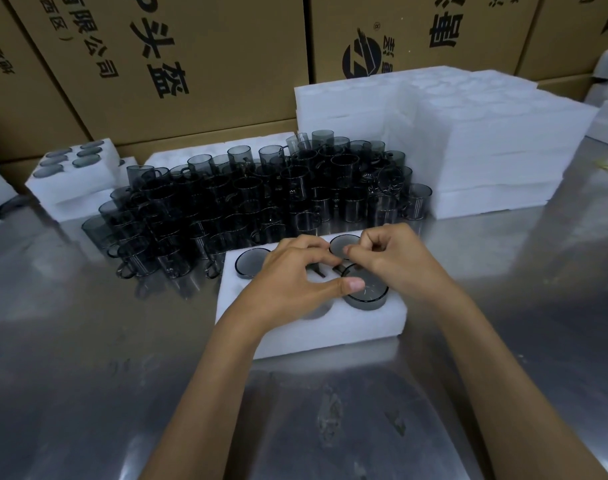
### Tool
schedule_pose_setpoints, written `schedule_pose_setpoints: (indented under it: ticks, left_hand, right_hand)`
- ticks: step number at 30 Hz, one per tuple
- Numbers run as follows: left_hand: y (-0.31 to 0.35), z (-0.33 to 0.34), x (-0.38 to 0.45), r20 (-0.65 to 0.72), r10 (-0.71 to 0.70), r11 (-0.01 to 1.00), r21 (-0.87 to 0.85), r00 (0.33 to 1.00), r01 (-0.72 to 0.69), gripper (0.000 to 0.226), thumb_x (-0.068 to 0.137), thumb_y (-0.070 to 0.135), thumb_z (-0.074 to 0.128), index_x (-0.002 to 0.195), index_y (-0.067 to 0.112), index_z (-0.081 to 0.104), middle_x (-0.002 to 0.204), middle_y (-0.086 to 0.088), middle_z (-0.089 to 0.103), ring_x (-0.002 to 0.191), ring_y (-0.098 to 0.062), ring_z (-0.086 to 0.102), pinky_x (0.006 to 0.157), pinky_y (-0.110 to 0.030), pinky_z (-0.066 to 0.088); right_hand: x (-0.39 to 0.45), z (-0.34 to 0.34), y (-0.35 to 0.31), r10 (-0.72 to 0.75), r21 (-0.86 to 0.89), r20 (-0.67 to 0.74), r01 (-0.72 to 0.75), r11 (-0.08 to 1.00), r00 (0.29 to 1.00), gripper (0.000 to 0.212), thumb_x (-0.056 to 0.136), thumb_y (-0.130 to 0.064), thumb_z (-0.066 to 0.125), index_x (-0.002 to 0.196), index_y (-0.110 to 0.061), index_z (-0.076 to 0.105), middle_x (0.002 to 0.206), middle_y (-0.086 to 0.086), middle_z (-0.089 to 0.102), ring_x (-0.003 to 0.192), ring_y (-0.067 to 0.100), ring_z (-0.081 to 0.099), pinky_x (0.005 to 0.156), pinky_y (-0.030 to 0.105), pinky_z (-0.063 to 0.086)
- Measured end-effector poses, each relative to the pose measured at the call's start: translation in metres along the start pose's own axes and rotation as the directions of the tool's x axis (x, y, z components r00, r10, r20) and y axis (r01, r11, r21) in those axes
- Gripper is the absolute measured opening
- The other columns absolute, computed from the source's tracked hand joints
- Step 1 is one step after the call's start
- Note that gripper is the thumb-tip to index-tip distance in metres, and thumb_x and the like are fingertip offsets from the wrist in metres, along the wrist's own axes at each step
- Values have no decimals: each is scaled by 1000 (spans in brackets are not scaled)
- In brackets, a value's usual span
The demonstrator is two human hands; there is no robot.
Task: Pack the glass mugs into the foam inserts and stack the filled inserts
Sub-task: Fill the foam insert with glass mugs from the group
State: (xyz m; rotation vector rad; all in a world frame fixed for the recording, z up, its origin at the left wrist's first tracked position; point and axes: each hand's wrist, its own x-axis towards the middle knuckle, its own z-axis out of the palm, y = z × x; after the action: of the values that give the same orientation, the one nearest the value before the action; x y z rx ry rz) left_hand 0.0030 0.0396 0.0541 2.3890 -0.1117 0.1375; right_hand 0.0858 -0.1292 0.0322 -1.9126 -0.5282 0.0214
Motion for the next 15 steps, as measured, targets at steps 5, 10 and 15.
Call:
schedule_pose_setpoints:
  ticks: [5, 10, 15]
  left_hand:
    - [-1, 2, 2, -28, 2, 1000, -18, 1000, -2, 34, 82, 52, 70, 108, 30, 74, 118, 25, 54, 122, -5, 45, 109, -32, 35]
    - [-2, 4, 3, -27, -48, 999, 0, 998, 48, 53, 81, 48, 75, 128, 35, 53, 130, 16, 47, 124, -4, 37, 98, -24, 30]
    - [-1, 5, 3, -43, -38, 993, 107, 998, 43, 67, 82, 52, 72, 140, 36, 45, 131, 23, 36, 134, -4, 26, 105, -23, 20]
  right_hand:
    - [2, 1, 5, -54, -95, -40, 50, 994, 998, 46, 81, -15, 73, 43, -22, 48, 57, -16, 45, 74, -1, 40, 76, 17, 29]
    - [1, 3, 7, -69, -159, 1, 69, 985, 998, 45, 83, -18, 75, 47, -28, 50, 67, -13, 45, 85, -1, 37, 76, 19, 30]
    - [0, 3, 10, -126, -320, -6, 117, 940, 992, 29, 82, -42, 75, 79, -25, 52, 93, -9, 45, 101, 13, 35, 96, 34, 36]
